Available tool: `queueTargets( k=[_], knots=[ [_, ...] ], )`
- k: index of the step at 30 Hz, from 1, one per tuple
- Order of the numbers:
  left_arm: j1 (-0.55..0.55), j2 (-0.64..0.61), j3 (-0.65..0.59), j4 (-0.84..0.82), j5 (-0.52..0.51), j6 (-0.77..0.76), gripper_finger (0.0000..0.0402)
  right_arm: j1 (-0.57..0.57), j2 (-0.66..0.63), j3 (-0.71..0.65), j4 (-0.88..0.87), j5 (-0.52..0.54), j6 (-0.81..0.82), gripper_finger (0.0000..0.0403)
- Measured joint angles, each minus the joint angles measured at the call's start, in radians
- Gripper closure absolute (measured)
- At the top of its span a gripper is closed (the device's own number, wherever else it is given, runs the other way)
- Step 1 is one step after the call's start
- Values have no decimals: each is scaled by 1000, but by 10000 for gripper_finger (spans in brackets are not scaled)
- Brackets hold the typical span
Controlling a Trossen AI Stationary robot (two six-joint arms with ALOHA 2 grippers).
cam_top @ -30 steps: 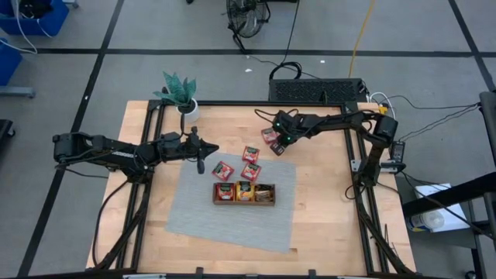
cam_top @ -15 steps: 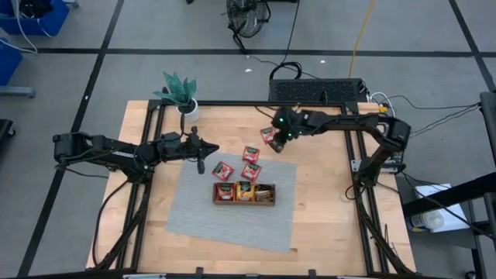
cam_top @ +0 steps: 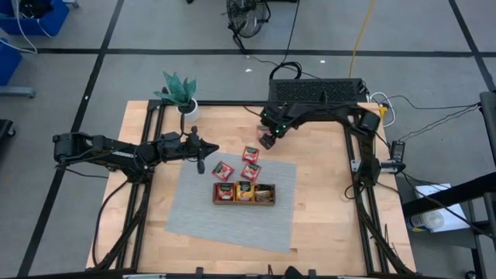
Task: Pick & Place Tea
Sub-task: Put the red tea bag into the left compartment of the wood organizer
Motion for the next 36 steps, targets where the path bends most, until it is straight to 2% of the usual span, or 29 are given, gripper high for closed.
queueTargets(
  k=[7,11,14,18,22,25,30,31,36],
  knots=[
    [0,0,0,-9,0,0,376,-3,53,-1,-34,-19,-9,176],
    [0,0,0,-17,0,0,376,-7,5,-2,-10,-13,-79,202],
    [0,0,0,-19,0,0,376,-7,-45,-12,50,-5,-87,204],
    [0,0,0,-18,0,0,376,-6,-89,-1,240,-9,-86,198],
    [0,0,0,-16,0,0,376,0,-50,24,269,-54,-130,203],
    [0,0,0,-15,0,4,376,2,-22,30,269,-63,-152,240],
    [1,0,0,-14,-9,6,376,1,20,33,283,-69,-197,374],
    [1,0,0,-13,-9,6,376,1,24,33,285,-70,-207,388],
    [1,0,0,-13,-11,5,376,-4,46,38,277,-66,-236,399]
  ],
)
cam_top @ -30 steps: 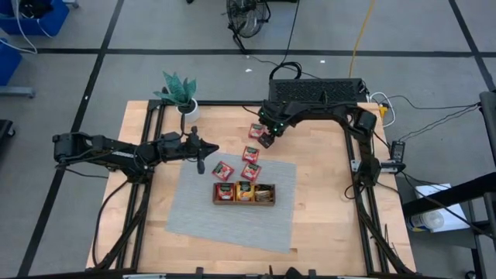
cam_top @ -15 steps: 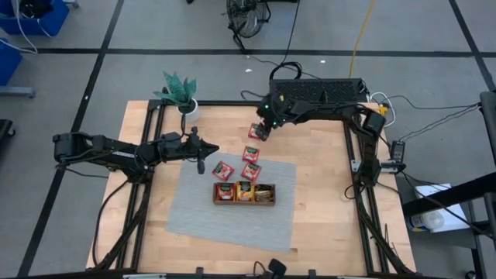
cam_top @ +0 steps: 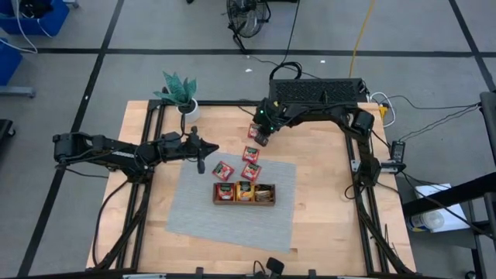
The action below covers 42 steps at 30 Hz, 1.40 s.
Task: Pick & Place Tea
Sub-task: Put the red tea bag into the left compartment of the wood organizer
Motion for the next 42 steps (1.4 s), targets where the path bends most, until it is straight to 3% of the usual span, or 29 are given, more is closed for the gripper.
queueTargets(
  k=[9,12,16,21,30,42],
  knots=[
    [0,0,0,1,-7,-1,376,-1,7,-10,-341,55,-29,402],
    [0,0,0,0,-8,-1,376,-1,-11,-12,-377,78,-29,402],
    [0,0,0,1,-8,0,376,6,-53,-19,-229,64,-47,403],
    [0,0,0,3,-8,4,376,12,-43,-15,35,-82,-52,403],
    [0,0,0,3,-9,5,376,7,19,-15,103,-103,-3,403],
    [0,0,0,2,-9,0,376,-30,-6,-11,-324,-113,35,403]
  ],
)
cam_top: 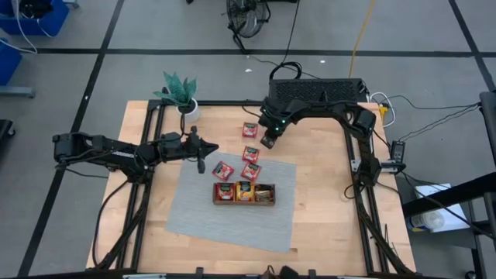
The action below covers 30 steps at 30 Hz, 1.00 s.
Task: Pick & Place Tea
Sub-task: Put the red tea bag into the left compartment of the wood organizer
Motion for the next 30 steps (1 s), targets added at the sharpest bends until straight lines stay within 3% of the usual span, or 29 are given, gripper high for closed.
queueTargets(
  k=[4,8,16,19,24,30],
  knots=[
    [23,9,36,-37,-70,-148,375,19,-63,-8,2,11,-39,403],
    [49,59,171,-238,-70,-174,352,57,-203,-51,136,11,-123,403],
    [94,307,598,-590,-70,-204,214,101,-624,-366,542,9,-184,403],
    [133,415,763,-756,-40,-297,171,101,-790,-514,663,11,-245,392],
    [230,609,977,-1002,126,-414,131,101,-1034,-747,959,8,-246,328],
    [294,798,1123,-1041,364,-570,126,103,-1194,-979,1337,9,-270,197]
  ],
)
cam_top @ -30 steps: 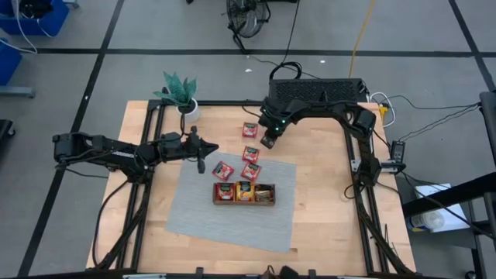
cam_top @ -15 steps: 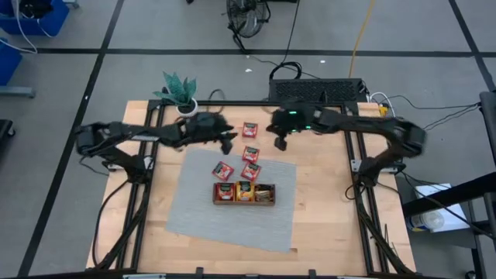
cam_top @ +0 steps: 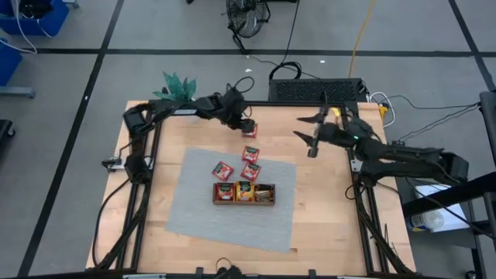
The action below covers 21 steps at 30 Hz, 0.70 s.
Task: Pick & Place Tea
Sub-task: Put the red tea bag into the left compartment of the wood organizer
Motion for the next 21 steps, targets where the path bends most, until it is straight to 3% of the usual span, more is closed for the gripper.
queueTargets(
  k=[4,7,13,21],
  knots=[
    [-2,73,95,-113,5,-36,137,0,-55,-95,149,1,24,133],
    [-20,114,172,-258,-61,-12,147,0,-81,-142,208,1,35,110],
    [-58,133,272,-374,-226,40,155,0,-90,-182,219,2,27,108],
    [-61,147,294,-392,-254,25,153,0,-91,-188,223,0,56,116]
  ],
)
